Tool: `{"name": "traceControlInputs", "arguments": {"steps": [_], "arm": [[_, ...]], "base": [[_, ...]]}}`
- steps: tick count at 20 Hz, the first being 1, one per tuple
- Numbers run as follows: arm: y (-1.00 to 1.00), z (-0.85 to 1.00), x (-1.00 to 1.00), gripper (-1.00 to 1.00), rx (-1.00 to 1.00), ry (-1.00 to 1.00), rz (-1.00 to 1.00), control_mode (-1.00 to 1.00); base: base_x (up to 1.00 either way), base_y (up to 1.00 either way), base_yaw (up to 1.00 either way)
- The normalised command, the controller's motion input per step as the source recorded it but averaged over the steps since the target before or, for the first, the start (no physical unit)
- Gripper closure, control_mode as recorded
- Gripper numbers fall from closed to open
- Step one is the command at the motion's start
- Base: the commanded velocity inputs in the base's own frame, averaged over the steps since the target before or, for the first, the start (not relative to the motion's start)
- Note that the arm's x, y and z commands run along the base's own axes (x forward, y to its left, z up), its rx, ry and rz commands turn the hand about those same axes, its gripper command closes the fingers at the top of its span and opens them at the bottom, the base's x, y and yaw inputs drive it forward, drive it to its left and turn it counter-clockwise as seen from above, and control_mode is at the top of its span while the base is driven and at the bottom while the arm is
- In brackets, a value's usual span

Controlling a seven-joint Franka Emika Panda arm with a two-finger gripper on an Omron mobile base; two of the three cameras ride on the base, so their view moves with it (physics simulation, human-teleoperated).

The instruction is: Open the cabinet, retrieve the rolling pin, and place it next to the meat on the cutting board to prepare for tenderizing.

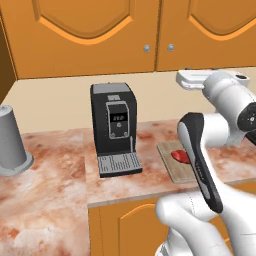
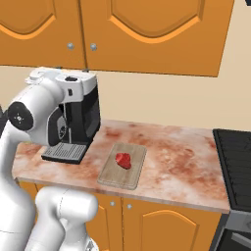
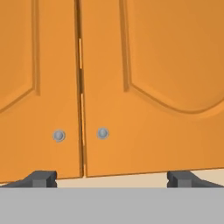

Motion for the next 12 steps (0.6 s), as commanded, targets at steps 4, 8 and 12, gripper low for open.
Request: {"name": "traceControlInputs", "arguments": {"steps": [4,8,12], "arm": [[0.0,0.04,0.43,-1.0,0.0,0.06,0.0,-1.0],[0.0,0.03,0.39,-1.0,0.0,0.06,0.01,-1.0],[0.0,0.02,0.41,-1.0,0.0,0.09,0.02,-1.0]], "base": [[0.0,0.0,0.0],[0.0,0.0,0.0],[0.0,0.0,0.0]]}}
